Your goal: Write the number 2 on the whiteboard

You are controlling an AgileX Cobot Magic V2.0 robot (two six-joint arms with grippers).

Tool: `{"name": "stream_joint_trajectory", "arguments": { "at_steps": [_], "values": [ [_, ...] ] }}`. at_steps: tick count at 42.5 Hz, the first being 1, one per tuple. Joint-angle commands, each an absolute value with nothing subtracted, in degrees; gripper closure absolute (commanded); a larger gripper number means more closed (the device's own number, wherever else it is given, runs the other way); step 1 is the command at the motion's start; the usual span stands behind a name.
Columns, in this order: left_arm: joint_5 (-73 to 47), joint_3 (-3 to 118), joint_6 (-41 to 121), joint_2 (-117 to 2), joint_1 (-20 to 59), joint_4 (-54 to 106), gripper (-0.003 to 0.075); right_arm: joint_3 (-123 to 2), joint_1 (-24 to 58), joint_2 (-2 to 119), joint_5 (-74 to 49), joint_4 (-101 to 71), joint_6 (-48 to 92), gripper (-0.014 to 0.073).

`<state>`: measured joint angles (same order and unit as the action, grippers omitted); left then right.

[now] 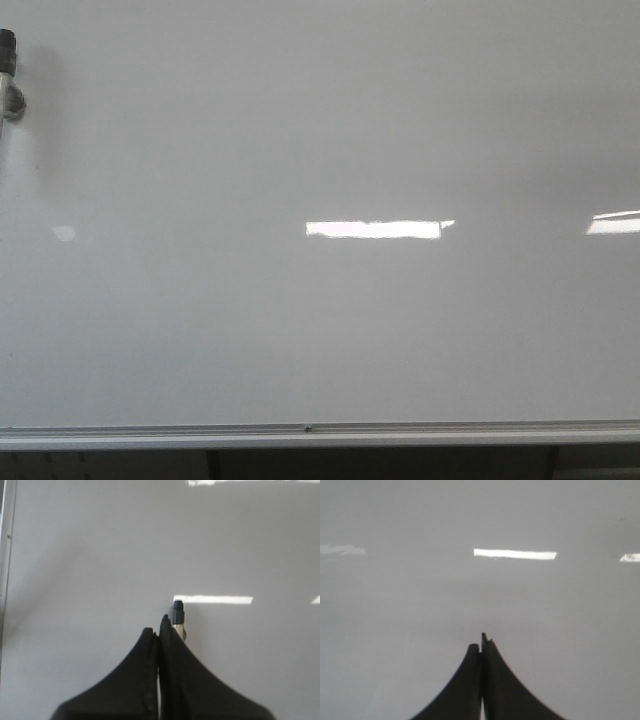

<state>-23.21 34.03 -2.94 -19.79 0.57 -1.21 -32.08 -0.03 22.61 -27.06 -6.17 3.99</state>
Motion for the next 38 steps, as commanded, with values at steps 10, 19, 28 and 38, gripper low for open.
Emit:
{"name": "stream_joint_trajectory", "arguments": {
  "at_steps": [10, 19, 28, 38],
  "values": [
    [-26.3, 35.6, -3.6, -28.6, 0.9, -1.3, 0.0741, -33.6, 0.1, 30.4, -24.0, -5.6, 4.3, 0.0664],
    [-28.1, 35.4, -3.6, -32.2, 0.9, -1.3, 0.0741, -33.6, 0.1, 33.7, -27.3, -4.4, 5.2, 0.0654],
    [-29.6, 35.4, -3.0, -35.3, 0.9, -1.3, 0.0601, -33.6, 0.1, 35.4, -28.2, -4.1, 5.2, 0.0293],
    [-29.4, 35.6, -1.8, -38.5, 1.0, 0.0, 0.0113, -33.6, 0.1, 35.4, -28.2, -4.0, 5.2, -0.002]
  ]
}}
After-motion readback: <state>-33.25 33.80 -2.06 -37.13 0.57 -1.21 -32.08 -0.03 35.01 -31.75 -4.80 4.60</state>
